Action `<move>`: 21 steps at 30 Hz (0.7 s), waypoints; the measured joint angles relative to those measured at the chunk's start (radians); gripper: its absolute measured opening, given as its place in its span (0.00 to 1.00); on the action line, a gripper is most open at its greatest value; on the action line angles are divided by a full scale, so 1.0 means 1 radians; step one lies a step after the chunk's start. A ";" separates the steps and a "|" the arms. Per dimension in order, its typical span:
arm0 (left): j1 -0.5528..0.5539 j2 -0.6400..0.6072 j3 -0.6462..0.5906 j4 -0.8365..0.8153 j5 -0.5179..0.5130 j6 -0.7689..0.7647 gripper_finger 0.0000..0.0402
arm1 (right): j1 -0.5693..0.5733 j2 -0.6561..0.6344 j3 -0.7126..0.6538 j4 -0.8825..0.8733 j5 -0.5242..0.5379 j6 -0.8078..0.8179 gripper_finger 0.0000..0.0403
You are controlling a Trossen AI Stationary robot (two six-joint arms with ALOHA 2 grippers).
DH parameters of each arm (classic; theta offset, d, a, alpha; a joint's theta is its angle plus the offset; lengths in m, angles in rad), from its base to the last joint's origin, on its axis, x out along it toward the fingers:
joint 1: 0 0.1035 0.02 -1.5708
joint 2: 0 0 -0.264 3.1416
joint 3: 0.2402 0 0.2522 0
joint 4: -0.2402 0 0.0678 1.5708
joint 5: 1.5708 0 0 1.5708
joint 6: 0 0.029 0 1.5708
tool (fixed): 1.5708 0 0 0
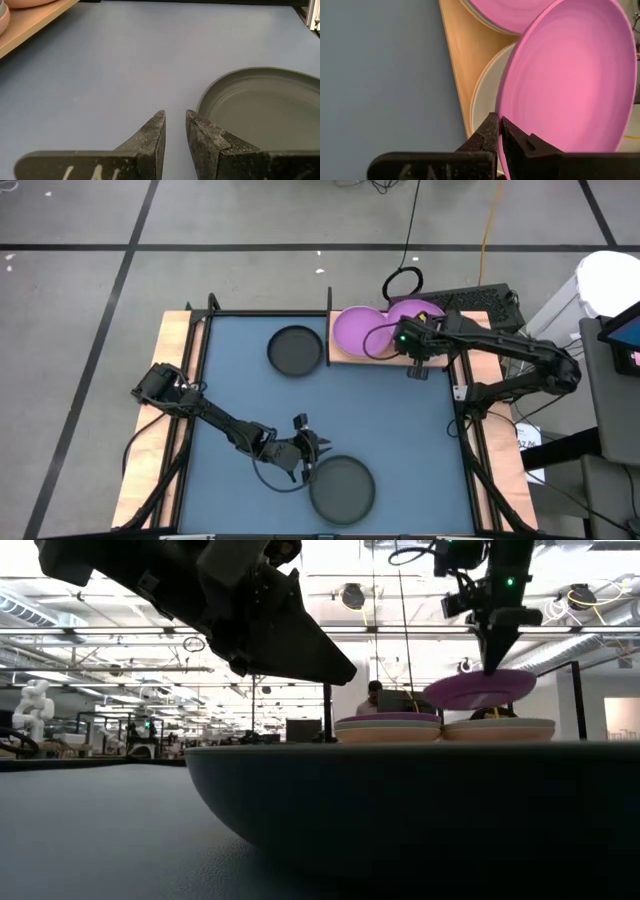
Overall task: Place and stack plates onto a shelf
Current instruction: Stack the purple plate on top of the blue plate on the shelf
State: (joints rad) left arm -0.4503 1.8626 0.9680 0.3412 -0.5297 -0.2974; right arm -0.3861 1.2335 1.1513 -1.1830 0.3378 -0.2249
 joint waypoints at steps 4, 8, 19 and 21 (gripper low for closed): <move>0.000 0.000 0.000 0.000 0.000 -0.001 0.20 | -0.024 -0.021 -0.057 0.040 0.000 -0.008 0.00; 0.000 0.000 0.000 0.000 0.000 -0.001 0.20 | -0.048 -0.046 -0.101 0.059 0.000 -0.008 0.00; 0.000 0.000 0.000 0.000 0.000 -0.002 0.20 | -0.067 -0.093 -0.211 0.132 -0.002 -0.002 0.00; 0.000 0.000 0.000 0.000 0.000 -0.002 0.20 | -0.067 -0.092 -0.220 0.142 -0.002 -0.003 0.00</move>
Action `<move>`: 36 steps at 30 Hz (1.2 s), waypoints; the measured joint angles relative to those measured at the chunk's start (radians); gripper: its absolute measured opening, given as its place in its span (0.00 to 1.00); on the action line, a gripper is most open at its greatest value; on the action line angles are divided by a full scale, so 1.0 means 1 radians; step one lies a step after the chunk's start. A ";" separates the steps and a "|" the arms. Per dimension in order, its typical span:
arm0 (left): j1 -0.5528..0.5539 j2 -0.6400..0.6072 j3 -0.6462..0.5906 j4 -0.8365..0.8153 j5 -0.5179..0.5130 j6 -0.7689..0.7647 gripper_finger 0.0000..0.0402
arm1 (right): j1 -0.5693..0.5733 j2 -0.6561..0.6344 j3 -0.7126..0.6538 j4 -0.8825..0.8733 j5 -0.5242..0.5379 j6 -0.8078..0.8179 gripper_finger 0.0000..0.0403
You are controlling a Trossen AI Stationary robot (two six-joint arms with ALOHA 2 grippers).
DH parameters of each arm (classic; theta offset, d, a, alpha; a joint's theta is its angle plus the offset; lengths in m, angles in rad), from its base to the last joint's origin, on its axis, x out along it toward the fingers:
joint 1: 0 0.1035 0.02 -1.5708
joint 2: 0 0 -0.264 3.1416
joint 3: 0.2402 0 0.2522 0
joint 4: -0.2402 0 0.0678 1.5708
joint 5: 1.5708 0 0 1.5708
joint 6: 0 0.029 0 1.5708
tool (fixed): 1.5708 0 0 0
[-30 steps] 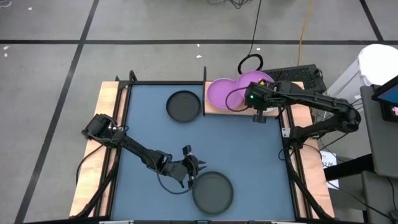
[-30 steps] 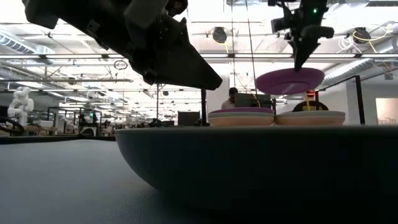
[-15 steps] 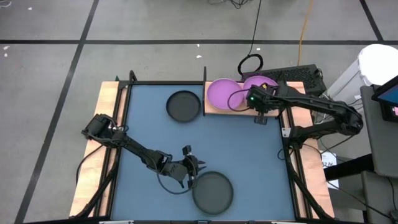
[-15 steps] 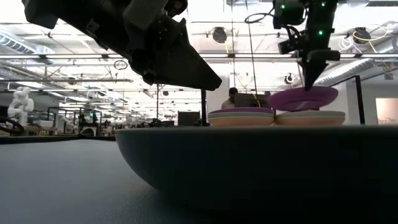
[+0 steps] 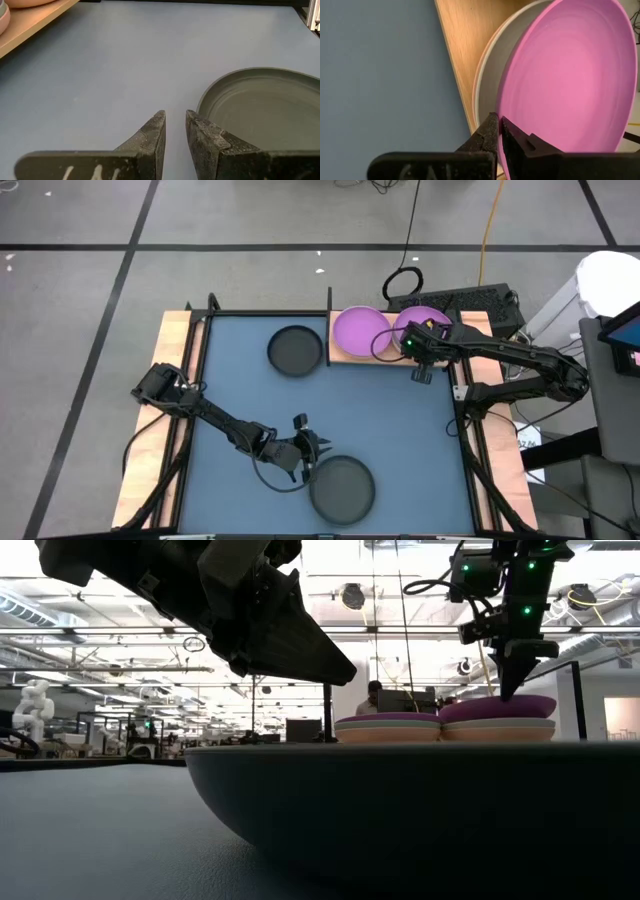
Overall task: Place and stack plates onto a shelf
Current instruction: Stack the purple plate on top of the blue plate on the shelf, then stack the top black plate on top of the purple plate on the shelf
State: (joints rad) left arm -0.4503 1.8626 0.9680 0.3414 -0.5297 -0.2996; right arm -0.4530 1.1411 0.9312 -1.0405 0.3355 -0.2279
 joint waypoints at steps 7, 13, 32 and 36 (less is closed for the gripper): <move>0.000 0.000 0.000 0.000 0.000 -0.001 0.20 | 0.000 0.000 -0.035 0.053 0.000 -0.003 0.00; 0.000 0.000 0.000 0.000 0.000 -0.002 0.20 | 0.000 0.000 -0.072 0.059 0.002 0.000 0.00; 0.000 0.000 0.000 0.000 0.000 -0.001 0.20 | 0.002 -0.007 -0.079 0.121 0.008 0.010 0.13; 0.000 0.000 0.000 0.000 -0.001 0.005 0.20 | 0.010 -0.058 -0.079 0.140 0.009 0.036 0.19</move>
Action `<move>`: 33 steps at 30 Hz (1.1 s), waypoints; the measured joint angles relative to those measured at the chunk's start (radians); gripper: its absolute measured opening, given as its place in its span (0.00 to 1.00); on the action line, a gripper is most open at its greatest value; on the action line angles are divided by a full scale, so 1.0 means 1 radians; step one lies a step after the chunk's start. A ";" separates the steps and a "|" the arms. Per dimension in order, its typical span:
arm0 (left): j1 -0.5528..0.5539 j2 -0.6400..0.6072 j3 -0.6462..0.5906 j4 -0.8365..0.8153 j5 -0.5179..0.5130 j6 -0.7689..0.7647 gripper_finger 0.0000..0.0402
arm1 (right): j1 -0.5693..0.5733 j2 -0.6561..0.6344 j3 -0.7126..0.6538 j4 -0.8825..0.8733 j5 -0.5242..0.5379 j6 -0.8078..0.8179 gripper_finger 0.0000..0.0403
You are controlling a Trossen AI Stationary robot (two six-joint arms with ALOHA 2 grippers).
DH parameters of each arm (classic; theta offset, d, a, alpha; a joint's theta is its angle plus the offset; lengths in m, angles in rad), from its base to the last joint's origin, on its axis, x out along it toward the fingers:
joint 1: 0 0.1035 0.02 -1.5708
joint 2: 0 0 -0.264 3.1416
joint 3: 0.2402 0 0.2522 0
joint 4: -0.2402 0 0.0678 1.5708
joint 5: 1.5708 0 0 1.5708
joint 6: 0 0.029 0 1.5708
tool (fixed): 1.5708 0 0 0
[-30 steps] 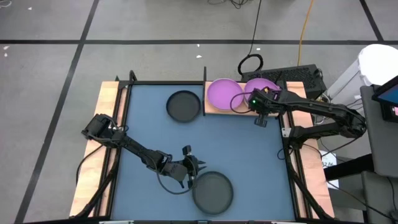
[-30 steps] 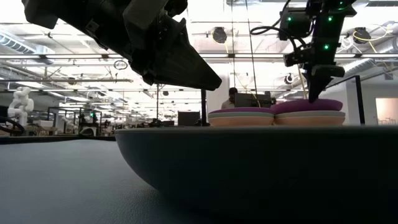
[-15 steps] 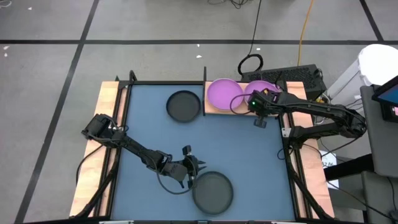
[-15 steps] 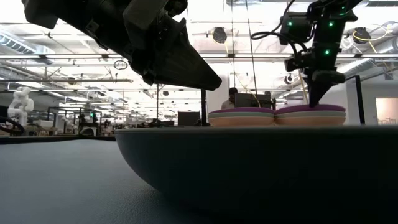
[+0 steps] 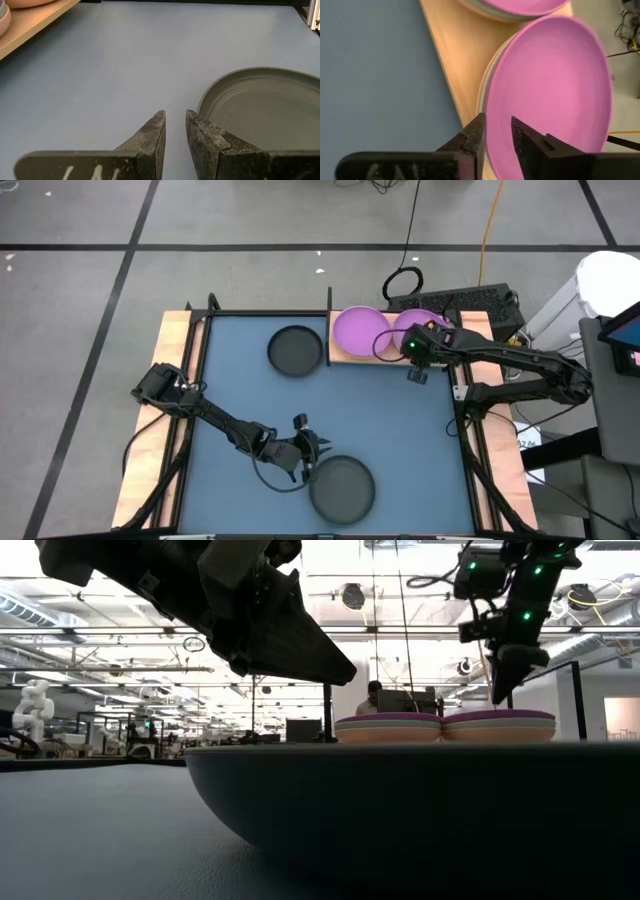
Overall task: Place and stack plates onto a shelf
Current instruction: Stack the top black plate on top of the purple plate on the shelf
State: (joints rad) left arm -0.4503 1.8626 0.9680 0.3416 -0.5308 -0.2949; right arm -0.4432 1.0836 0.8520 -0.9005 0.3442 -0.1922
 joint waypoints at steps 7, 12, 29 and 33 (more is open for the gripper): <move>0.000 0.000 0.000 0.000 -0.020 0.005 0.20 | 0.042 -0.125 0.000 -0.039 -0.054 0.125 0.27; 0.002 0.000 0.000 0.000 -0.021 0.005 0.20 | 0.147 -0.161 0.000 -0.052 -0.104 0.283 0.27; 0.052 0.000 0.000 -0.106 -0.017 0.001 0.20 | 0.620 -0.096 -0.032 0.116 0.000 0.445 0.28; 0.096 0.000 0.000 -0.151 -0.016 0.008 0.20 | 0.659 -0.095 -0.083 0.152 -0.035 0.413 0.28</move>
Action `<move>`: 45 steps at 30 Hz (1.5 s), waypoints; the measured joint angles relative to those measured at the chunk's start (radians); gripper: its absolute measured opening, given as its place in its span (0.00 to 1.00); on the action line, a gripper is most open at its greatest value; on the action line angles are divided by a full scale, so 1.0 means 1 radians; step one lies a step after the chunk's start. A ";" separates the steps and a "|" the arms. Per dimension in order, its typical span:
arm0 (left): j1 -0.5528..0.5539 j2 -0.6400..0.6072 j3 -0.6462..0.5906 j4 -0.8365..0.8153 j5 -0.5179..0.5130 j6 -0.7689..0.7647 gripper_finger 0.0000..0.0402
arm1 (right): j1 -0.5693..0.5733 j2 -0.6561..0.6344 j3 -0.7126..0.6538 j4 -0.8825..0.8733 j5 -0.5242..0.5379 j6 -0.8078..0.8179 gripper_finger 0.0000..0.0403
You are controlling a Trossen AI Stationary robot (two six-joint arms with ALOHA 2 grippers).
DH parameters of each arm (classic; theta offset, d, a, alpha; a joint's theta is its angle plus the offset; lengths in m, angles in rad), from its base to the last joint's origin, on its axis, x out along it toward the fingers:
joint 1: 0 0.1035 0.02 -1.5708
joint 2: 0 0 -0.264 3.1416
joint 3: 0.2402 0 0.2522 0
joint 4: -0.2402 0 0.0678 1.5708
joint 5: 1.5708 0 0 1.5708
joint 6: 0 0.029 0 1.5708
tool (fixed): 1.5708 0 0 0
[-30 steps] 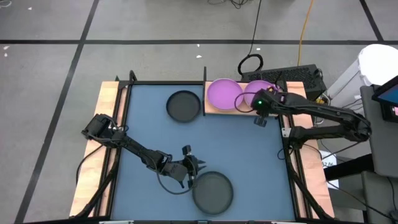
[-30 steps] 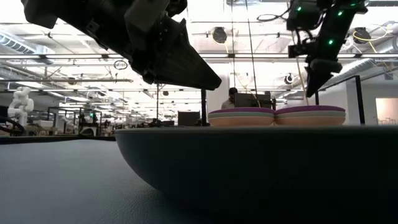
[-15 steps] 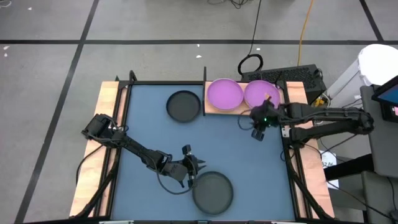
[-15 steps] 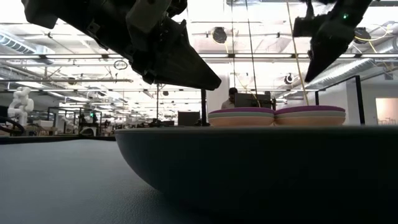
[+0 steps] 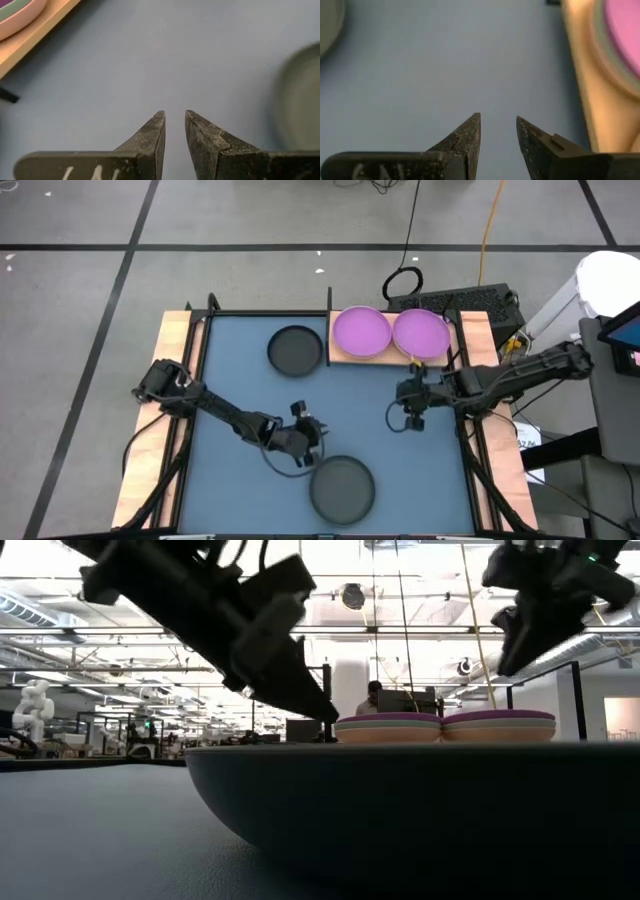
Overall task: Place and stack plates onto a shelf
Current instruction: Stack the top black plate on top of the purple plate on the shelf
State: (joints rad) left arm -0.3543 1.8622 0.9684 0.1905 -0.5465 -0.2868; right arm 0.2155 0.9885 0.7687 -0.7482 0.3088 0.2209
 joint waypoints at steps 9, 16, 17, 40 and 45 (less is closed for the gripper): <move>0.122 0.000 0.115 -0.345 0.002 0.020 0.20 | 0.043 -0.005 -0.069 0.030 -0.024 0.006 0.28; 0.225 -0.001 0.234 -0.628 -0.005 0.055 0.20 | 0.048 -0.004 -0.069 0.080 -0.025 0.000 0.28; 0.243 -0.001 0.245 -0.669 -0.005 0.058 0.20 | 0.048 -0.004 -0.069 0.085 -0.025 0.000 0.28; 0.418 -0.001 0.241 -1.030 0.050 0.490 0.40 | 0.048 -0.005 -0.136 0.088 -0.088 0.002 0.28; 0.492 -0.001 0.202 -0.960 0.106 0.552 0.40 | 0.053 -0.005 -0.163 0.146 -0.104 -0.006 0.28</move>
State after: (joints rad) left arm 0.1378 1.8614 1.1706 -0.7697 -0.4409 0.2655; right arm 0.2681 0.9836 0.6057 -0.6026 0.2047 0.2144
